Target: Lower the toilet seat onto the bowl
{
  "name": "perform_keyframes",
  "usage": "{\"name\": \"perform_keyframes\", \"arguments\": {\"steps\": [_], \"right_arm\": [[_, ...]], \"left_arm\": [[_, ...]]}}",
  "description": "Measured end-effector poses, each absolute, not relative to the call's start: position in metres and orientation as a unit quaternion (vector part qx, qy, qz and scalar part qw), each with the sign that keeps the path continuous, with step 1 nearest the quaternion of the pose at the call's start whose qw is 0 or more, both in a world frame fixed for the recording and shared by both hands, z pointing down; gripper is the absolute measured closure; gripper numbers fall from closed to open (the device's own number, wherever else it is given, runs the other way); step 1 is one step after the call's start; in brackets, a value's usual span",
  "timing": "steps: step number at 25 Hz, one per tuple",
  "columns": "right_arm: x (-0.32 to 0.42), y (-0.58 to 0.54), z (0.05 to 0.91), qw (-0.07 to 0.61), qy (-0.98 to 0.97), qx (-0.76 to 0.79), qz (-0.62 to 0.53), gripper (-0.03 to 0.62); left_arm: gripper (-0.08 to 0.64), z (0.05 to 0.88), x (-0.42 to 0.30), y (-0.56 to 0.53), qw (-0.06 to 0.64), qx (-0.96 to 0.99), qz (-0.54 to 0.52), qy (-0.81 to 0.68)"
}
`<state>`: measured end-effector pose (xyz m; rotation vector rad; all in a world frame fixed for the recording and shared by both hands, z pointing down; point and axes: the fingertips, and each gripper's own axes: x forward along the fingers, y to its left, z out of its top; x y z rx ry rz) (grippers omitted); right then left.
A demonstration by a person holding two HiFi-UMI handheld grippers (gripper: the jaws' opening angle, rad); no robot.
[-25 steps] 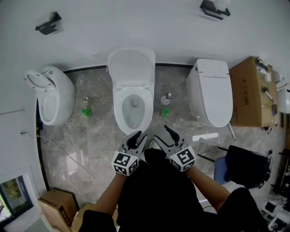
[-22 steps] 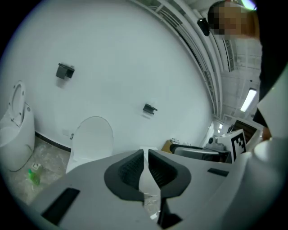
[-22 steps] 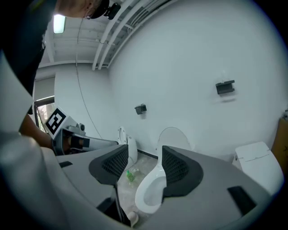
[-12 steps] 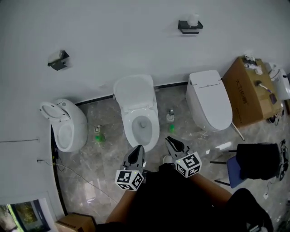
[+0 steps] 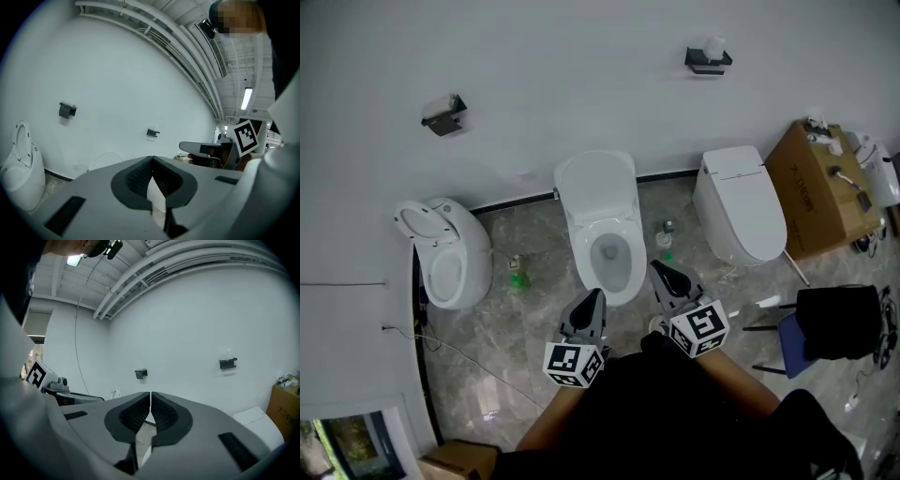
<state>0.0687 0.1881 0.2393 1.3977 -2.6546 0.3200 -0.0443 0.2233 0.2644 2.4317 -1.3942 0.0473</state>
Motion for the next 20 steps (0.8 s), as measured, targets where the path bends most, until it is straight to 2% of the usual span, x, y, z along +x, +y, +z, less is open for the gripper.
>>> {"name": "perform_keyframes", "arguments": {"steps": [5, 11, 20], "right_arm": [[0.035, 0.214, 0.243, 0.063, -0.874, 0.47, 0.105, 0.555], [0.032, 0.24, 0.242, 0.068, -0.859, 0.498, 0.097, 0.56], [0.045, 0.272, 0.247, 0.08, -0.84, 0.528, 0.094, 0.56]], "left_arm": [[0.545, 0.254, -0.087, 0.241, 0.161, 0.848, 0.005, -0.506], [0.545, 0.259, -0.114, 0.258, 0.154, 0.849, 0.024, -0.505], [0.545, 0.256, -0.11, 0.272, 0.145, 0.859, 0.023, -0.49]]}}
